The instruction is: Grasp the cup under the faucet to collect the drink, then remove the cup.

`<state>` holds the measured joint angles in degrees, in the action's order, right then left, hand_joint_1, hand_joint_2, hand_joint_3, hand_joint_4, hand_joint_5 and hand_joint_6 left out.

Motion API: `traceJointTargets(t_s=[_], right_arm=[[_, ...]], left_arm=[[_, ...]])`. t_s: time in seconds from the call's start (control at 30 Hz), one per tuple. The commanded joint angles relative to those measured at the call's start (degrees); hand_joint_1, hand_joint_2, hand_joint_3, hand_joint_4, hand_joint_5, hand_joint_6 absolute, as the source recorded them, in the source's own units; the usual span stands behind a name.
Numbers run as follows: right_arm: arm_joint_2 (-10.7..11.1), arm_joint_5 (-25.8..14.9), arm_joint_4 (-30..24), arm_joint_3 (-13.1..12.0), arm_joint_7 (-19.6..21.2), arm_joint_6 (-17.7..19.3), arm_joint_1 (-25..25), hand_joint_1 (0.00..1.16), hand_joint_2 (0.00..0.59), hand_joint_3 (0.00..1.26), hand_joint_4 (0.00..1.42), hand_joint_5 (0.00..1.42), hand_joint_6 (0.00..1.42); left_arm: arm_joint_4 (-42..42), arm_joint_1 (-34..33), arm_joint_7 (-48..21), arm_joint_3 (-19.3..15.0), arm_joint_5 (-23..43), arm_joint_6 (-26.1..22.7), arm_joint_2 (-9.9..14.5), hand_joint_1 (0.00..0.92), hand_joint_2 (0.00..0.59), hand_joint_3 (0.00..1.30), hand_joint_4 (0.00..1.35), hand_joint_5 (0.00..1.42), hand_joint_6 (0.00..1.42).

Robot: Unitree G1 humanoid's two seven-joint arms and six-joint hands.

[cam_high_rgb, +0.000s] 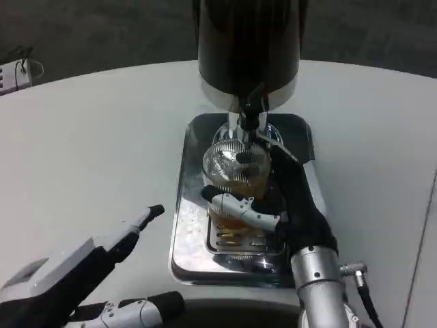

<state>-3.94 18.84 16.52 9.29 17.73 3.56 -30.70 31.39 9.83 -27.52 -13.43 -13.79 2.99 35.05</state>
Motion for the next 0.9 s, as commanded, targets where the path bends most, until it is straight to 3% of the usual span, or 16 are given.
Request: traceJointTargets(t_s=[0.03,0.23,0.53,0.9], right_arm=[[-1.52,0.42,0.47,0.18,2.26,2.04,0.27,0.96,0.217,0.43,0.58,0.67,0.51],[-2.54,0.76,1.22,0.30,4.83,3.06,0.19,0.99,0.217,0.57,0.75,0.87,0.75],[-2.31,1.25,0.59,0.55,5.77,3.81,0.93,1.01,0.219,0.73,0.98,1.16,1.16],[-0.40,1.09,-6.30,1.40,1.59,2.71,5.10,0.99,0.218,0.80,1.08,1.27,1.30]], left_arm=[[-0.78,0.00,-0.81,0.38,0.43,-0.51,0.94,0.000,0.064,0.00,0.00,0.00,0.05],[-1.53,-0.50,-0.85,0.82,0.47,-0.44,1.07,0.000,0.064,0.00,0.00,0.00,0.06],[-2.62,-1.20,-0.82,1.31,0.96,-0.13,1.25,0.000,0.064,0.00,0.00,0.00,0.06],[-4.42,-2.85,-0.59,2.46,1.57,0.75,1.30,0.000,0.059,0.00,0.00,0.00,0.06]])
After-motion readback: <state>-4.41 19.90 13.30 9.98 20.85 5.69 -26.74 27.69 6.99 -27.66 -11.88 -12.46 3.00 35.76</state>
